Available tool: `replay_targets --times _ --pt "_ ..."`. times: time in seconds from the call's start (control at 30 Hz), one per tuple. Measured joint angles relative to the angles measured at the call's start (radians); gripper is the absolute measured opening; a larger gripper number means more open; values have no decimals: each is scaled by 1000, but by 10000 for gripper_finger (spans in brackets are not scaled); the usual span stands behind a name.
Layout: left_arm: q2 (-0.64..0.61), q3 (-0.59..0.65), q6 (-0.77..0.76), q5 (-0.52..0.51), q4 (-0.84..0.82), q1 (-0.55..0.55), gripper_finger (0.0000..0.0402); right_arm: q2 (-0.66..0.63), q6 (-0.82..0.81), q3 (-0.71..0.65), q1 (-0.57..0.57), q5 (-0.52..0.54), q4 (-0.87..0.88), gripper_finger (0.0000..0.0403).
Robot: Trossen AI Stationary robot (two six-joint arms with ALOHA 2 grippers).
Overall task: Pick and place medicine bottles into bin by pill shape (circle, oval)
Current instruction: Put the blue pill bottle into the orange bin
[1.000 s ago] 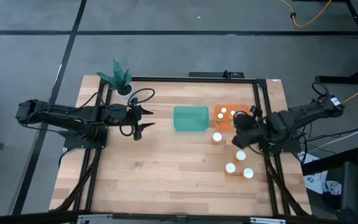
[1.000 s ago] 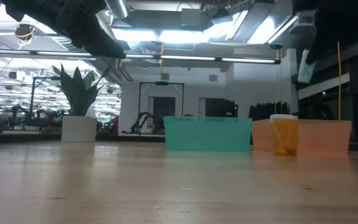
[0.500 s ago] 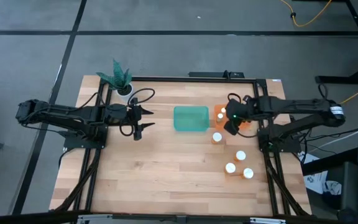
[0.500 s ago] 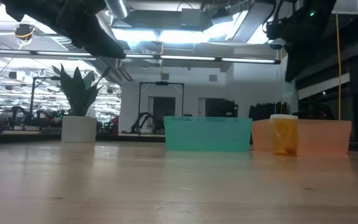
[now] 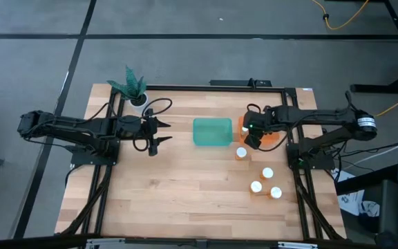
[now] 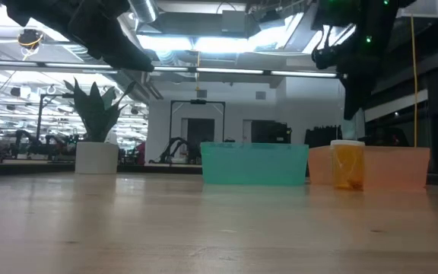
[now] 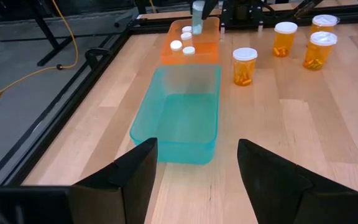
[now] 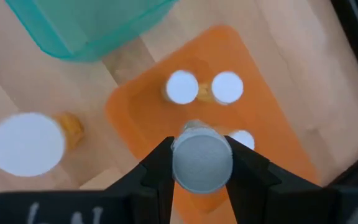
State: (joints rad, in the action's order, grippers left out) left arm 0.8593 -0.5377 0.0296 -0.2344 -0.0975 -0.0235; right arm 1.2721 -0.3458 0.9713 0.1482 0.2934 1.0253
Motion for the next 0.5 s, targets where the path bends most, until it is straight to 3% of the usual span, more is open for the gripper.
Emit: replay_targets --times 0.5 --pt "0 0 -1 0 0 0 214 -16 6 -236 26 -26 -242 116"
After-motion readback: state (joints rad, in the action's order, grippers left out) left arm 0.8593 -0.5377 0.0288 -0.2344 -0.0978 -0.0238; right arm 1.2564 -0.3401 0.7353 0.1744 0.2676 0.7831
